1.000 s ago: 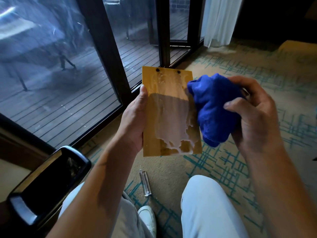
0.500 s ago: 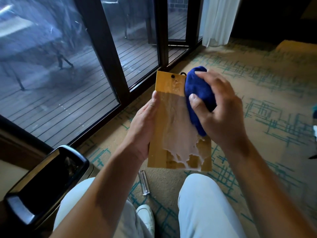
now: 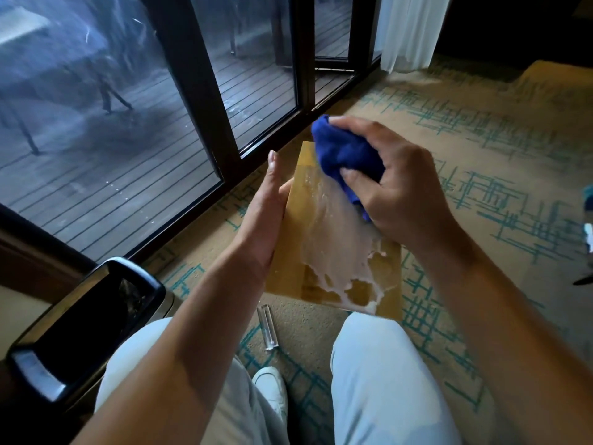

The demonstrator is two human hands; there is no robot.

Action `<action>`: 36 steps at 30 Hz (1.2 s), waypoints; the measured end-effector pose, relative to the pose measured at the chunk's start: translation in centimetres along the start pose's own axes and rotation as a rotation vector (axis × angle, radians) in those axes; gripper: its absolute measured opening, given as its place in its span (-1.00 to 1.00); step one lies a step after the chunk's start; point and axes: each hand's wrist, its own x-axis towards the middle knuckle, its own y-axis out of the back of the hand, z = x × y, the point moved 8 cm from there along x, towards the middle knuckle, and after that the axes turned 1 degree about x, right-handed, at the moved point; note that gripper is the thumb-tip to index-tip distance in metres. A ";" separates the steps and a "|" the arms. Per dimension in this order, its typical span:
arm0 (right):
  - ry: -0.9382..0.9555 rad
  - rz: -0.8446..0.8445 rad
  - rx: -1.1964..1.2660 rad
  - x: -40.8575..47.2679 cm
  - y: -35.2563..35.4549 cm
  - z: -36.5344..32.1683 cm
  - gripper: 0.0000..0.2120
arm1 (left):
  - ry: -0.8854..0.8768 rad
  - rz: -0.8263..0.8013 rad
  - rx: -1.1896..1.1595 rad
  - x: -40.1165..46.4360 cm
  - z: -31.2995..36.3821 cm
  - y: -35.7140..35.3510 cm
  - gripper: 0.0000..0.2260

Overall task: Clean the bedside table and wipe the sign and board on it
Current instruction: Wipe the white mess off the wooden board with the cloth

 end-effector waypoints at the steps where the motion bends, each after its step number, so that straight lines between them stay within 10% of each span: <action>1: 0.008 -0.023 0.000 0.4 -0.5 -0.5 -0.48 | 0.020 -0.028 -0.029 -0.2 0.0 -0.3 -0.30; 14: 0.024 -0.229 -0.250 0.1 -1.7 0.0 -0.52 | 0.041 0.089 -0.091 0.2 -1.4 0.0 -0.67; 36: 0.052 -0.214 -0.084 -5.6 -1.5 -2.2 -0.45 | -0.002 0.057 -0.258 -0.8 -1.0 0.2 -0.46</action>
